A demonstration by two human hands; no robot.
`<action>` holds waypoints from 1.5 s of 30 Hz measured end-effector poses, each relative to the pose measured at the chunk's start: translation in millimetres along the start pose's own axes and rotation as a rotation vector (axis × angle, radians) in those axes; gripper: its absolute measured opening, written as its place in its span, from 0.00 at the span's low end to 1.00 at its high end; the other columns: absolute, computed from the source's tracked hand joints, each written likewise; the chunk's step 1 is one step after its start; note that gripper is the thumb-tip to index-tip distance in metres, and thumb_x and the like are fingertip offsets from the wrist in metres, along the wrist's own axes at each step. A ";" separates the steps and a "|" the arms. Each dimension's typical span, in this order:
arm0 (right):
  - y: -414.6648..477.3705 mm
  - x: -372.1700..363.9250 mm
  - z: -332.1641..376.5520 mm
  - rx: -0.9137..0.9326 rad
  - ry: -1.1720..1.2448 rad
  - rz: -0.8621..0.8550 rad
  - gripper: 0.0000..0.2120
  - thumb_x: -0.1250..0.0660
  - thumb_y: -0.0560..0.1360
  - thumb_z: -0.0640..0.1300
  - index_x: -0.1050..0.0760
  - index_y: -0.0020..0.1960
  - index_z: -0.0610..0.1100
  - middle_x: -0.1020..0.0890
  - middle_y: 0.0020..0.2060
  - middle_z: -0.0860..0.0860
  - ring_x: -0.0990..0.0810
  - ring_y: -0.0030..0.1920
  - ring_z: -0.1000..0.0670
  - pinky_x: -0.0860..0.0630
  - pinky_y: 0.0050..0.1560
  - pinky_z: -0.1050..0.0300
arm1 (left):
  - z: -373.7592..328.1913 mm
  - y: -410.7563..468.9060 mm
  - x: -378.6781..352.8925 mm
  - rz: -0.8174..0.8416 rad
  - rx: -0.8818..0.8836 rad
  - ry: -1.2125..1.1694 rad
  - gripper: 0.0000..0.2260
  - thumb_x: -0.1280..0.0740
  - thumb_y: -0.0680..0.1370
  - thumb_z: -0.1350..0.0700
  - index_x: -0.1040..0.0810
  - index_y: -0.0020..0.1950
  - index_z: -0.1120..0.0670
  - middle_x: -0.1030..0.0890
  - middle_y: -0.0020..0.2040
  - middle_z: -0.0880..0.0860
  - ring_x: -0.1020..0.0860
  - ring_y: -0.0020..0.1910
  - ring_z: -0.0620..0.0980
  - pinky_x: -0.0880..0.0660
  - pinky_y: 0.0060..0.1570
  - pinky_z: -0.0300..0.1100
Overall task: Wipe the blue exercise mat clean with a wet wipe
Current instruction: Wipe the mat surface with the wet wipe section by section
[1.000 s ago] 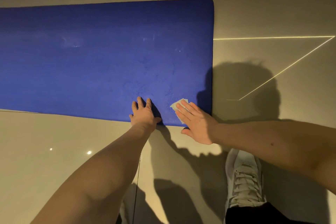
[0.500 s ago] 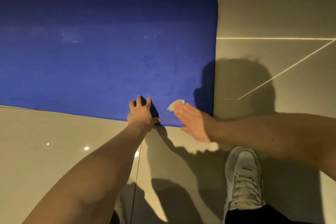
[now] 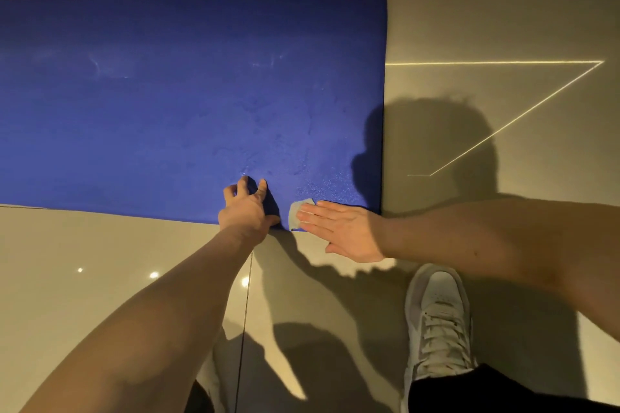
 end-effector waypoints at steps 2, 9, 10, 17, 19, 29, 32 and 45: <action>-33.5 -5.4 -15.4 0.028 0.012 -0.001 0.34 0.37 0.82 0.54 0.42 0.81 0.39 0.44 0.82 0.44 0.49 0.82 0.43 0.51 0.81 0.46 | -0.7 -0.3 -0.4 -0.007 -0.003 -0.023 0.38 0.32 0.77 0.39 0.49 0.81 0.41 0.51 0.80 0.48 0.50 0.77 0.55 0.27 0.45 0.47; -71.0 -7.5 -29.9 0.014 0.048 0.061 0.33 0.37 0.82 0.50 0.43 0.81 0.38 0.42 0.81 0.42 0.50 0.82 0.42 0.42 0.79 0.40 | 0.3 1.1 -3.1 -0.023 -0.006 -0.031 0.38 0.32 0.77 0.38 0.49 0.81 0.40 0.51 0.80 0.48 0.50 0.77 0.55 0.25 0.46 0.47; -62.7 -7.5 -25.3 0.002 0.033 0.060 0.33 0.36 0.81 0.52 0.41 0.80 0.37 0.41 0.81 0.41 0.49 0.82 0.42 0.42 0.78 0.40 | 0.0 1.1 -2.9 -0.024 -0.005 -0.032 0.38 0.31 0.77 0.38 0.49 0.81 0.40 0.51 0.80 0.48 0.50 0.77 0.55 0.25 0.47 0.47; 16.3 -10.5 13.1 -0.110 -0.009 0.042 0.35 0.46 0.83 0.62 0.47 0.83 0.45 0.48 0.83 0.47 0.56 0.82 0.40 0.52 0.80 0.37 | 3.9 5.8 2.0 0.005 -0.017 -0.031 0.34 0.34 0.81 0.46 0.49 0.82 0.42 0.50 0.79 0.48 0.47 0.76 0.55 0.24 0.47 0.48; 32.7 -7.5 16.9 -0.101 -0.010 0.080 0.34 0.50 0.84 0.62 0.52 0.84 0.46 0.52 0.83 0.47 0.62 0.82 0.41 0.57 0.81 0.40 | 2.2 7.9 7.6 -0.048 -0.018 -0.080 0.31 0.32 0.80 0.47 0.41 0.80 0.47 0.45 0.78 0.49 0.43 0.74 0.55 0.23 0.49 0.50; 18.2 7.0 -76.5 -0.372 0.212 -0.054 0.37 0.30 0.77 0.55 0.39 0.80 0.45 0.35 0.76 0.45 0.39 0.78 0.43 0.43 0.79 0.47 | -3.5 13.6 8.0 -0.014 0.033 -0.135 0.37 0.32 0.80 0.45 0.51 0.82 0.44 0.56 0.82 0.48 0.56 0.80 0.54 0.25 0.55 0.51; 1.7 10.1 -102.9 -0.575 0.121 -0.048 0.37 0.38 0.82 0.56 0.47 0.82 0.39 0.43 0.80 0.39 0.47 0.81 0.38 0.51 0.81 0.45 | -4.5 13.5 7.0 -0.019 0.034 -0.139 0.37 0.32 0.80 0.45 0.51 0.82 0.44 0.57 0.82 0.47 0.56 0.80 0.55 0.26 0.56 0.51; 55.9 -7.4 -35.1 -0.283 0.187 -0.109 0.37 0.34 0.81 0.55 0.44 0.82 0.40 0.40 0.80 0.42 0.45 0.81 0.41 0.51 0.82 0.45 | -3.3 14.8 7.7 -0.006 0.045 -0.094 0.37 0.33 0.80 0.42 0.52 0.82 0.42 0.56 0.82 0.47 0.55 0.80 0.54 0.27 0.50 0.49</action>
Point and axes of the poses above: each hand's wrist, its own y-axis towards the middle knuckle, its own x-axis out of the back of the hand, z = x × y, the point moved 1 cm from there along y, towards the middle knuckle
